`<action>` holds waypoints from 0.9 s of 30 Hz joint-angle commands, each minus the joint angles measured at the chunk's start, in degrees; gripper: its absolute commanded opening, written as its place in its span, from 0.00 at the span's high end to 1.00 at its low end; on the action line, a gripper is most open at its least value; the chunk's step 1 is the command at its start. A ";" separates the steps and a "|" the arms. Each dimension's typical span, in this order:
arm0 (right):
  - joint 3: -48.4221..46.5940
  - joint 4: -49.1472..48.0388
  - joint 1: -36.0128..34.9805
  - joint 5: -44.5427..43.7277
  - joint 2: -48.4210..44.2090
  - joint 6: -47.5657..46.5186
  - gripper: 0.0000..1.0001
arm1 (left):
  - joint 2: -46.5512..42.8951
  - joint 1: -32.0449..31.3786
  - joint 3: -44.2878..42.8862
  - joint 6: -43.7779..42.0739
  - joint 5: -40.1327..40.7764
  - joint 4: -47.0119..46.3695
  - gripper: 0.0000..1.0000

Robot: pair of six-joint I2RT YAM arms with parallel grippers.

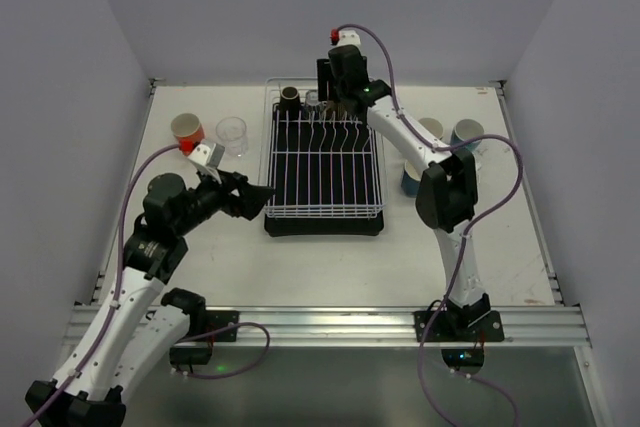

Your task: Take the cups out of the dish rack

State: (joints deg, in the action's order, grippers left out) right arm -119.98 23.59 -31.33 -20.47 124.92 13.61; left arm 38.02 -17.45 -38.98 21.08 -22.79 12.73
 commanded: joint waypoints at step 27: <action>-8.79 -7.84 3.82 6.23 8.17 -4.11 0.65 | 3.55 -3.38 -0.22 -3.33 1.52 -1.92 0.12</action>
State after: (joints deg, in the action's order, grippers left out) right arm -131.13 22.33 -27.59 -13.98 139.65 11.18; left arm 41.41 -20.40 -38.48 18.83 -21.61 12.03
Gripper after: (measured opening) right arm 0.607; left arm 0.875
